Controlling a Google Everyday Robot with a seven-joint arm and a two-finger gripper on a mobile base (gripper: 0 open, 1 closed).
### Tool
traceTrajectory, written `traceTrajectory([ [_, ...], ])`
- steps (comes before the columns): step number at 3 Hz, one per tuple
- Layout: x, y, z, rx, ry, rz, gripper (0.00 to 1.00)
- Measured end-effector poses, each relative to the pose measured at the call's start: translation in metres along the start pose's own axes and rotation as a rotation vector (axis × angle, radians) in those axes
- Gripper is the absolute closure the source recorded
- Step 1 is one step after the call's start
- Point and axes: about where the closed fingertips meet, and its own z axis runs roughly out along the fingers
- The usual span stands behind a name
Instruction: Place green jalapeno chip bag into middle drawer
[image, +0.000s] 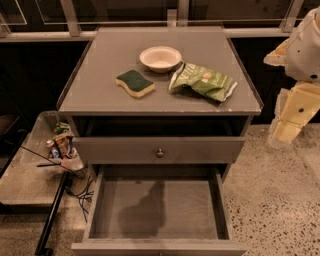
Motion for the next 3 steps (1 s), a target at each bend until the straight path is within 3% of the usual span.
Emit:
traceTrajectory([
  [1, 0.000, 0.000, 0.000, 0.000, 0.000, 0.000, 0.00],
  [2, -0.004, -0.006, -0.001, 0.035, -0.003, -0.009, 0.00],
  [3, -0.015, -0.028, 0.000, 0.071, -0.102, -0.032, 0.00],
])
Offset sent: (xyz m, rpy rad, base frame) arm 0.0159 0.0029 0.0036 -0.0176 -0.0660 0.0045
